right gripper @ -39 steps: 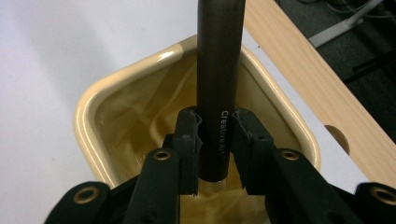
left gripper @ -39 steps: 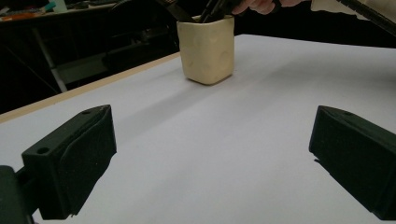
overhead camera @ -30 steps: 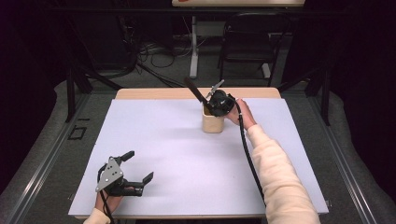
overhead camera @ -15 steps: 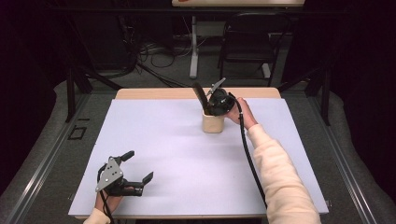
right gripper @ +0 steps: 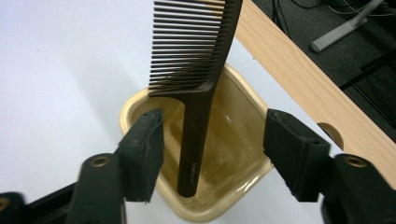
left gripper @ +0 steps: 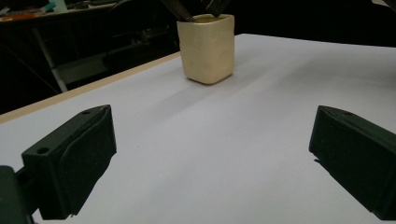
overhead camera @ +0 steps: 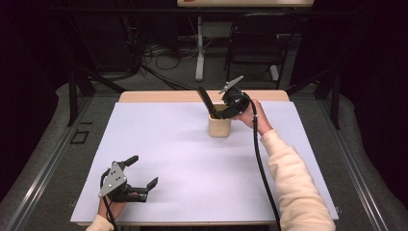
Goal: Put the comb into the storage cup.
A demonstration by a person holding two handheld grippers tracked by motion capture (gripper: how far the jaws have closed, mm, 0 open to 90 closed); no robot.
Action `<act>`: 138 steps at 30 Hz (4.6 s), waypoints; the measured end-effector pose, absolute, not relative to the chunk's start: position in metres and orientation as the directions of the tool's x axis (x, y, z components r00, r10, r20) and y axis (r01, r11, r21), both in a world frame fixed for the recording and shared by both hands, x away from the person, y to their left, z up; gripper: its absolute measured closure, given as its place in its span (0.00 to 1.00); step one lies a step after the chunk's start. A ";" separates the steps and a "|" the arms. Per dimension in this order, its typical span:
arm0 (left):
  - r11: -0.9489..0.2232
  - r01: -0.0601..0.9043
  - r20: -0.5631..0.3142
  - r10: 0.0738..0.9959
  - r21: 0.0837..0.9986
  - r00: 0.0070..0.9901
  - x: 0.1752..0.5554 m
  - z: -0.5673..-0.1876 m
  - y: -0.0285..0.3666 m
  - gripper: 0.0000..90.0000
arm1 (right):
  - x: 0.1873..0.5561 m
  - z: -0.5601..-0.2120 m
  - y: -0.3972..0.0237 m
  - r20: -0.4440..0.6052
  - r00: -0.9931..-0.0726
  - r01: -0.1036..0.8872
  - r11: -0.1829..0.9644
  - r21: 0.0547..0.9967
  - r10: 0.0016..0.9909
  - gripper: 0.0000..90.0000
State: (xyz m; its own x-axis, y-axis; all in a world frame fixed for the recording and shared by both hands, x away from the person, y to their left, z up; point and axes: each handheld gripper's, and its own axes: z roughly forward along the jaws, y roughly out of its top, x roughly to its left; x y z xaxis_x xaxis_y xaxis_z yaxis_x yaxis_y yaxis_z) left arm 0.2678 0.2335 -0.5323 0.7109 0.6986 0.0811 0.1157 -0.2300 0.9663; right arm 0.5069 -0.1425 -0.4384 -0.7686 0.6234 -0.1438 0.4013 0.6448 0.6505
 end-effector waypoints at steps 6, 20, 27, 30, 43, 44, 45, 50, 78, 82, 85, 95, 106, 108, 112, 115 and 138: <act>-0.231 0.114 0.082 0.698 0.966 0.711 0.268 -0.532 0.233 0.01 | 0.498 -0.433 -0.149 -0.127 -0.770 0.397 0.626 0.671 0.625 0.30; -0.233 0.113 0.085 0.698 0.966 0.711 0.267 -0.532 0.233 0.01 | 0.477 -0.429 -0.165 -0.087 -0.784 0.386 0.593 0.707 0.614 0.13; -0.234 0.114 0.085 0.699 0.966 0.710 0.267 -0.532 0.233 0.01 | 0.465 -0.429 -0.173 -0.066 -0.795 0.375 0.574 0.728 0.603 0.07; -0.234 0.116 0.084 0.699 0.965 0.710 0.267 -0.532 0.233 0.01 | 0.460 -0.429 -0.177 -0.051 -0.797 0.374 0.557 0.741 0.602 0.05; -0.234 0.115 0.085 0.700 0.965 0.709 0.267 -0.532 0.233 0.01 | 0.437 -0.432 -0.191 -0.035 -0.805 0.347 0.519 0.781 0.592 0.02; -0.235 0.115 0.086 0.700 0.965 0.709 0.267 -0.532 0.233 0.00 | 0.435 -0.432 -0.192 -0.043 -0.804 0.344 0.523 0.780 0.593 0.02; -0.235 0.114 0.086 0.700 0.965 0.709 0.267 -0.532 0.233 0.01 | 0.433 -0.433 -0.193 -0.042 -0.806 0.339 0.519 0.785 0.590 0.02; -0.235 0.116 0.085 0.700 0.965 0.709 0.267 -0.532 0.233 0.01 | 0.424 -0.433 -0.198 -0.045 -0.809 0.326 0.511 0.795 0.586 0.02; -0.233 0.115 0.084 0.700 0.966 0.709 0.267 -0.532 0.233 0.00 | 0.369 -0.448 -0.208 -0.084 -0.825 0.266 0.515 0.814 0.559 0.00; -0.234 0.116 0.085 0.700 0.965 0.709 0.267 -0.532 0.233 0.01 | 0.361 -0.452 -0.209 -0.095 -0.828 0.260 0.527 0.809 0.553 0.00; -0.235 0.116 0.085 0.700 0.965 0.709 0.267 -0.532 0.233 0.00 | 0.354 -0.456 -0.210 -0.101 -0.826 0.254 0.526 0.811 0.555 0.00; -0.234 0.120 0.082 0.702 0.965 0.707 0.267 -0.532 0.232 0.00 | 0.332 -0.470 -0.220 -0.120 -0.808 0.241 0.509 0.826 0.577 0.00; -0.236 0.121 0.084 0.702 0.964 0.707 0.267 -0.533 0.232 0.00 | 0.311 -0.489 -0.228 -0.133 -0.787 0.242 0.499 0.832 0.603 0.00; -0.236 0.121 0.084 0.702 0.964 0.707 0.267 -0.533 0.232 0.00 | 0.308 -0.491 -0.229 -0.128 -0.786 0.249 0.500 0.830 0.604 0.00; -0.239 0.122 0.085 0.702 0.963 0.707 0.267 -0.533 0.232 0.00 | 0.301 -0.496 -0.232 -0.147 -0.778 0.235 0.501 0.833 0.611 0.00; -0.240 0.122 0.085 0.702 0.963 0.707 0.267 -0.533 0.232 0.00 | 0.295 -0.500 -0.234 -0.157 -0.771 0.227 0.497 0.838 0.617 0.00; -0.246 0.122 0.091 0.704 0.962 0.704 0.267 -0.533 0.232 0.00 | 0.259 -0.513 -0.250 -0.179 -0.766 0.170 0.463 0.870 0.617 0.00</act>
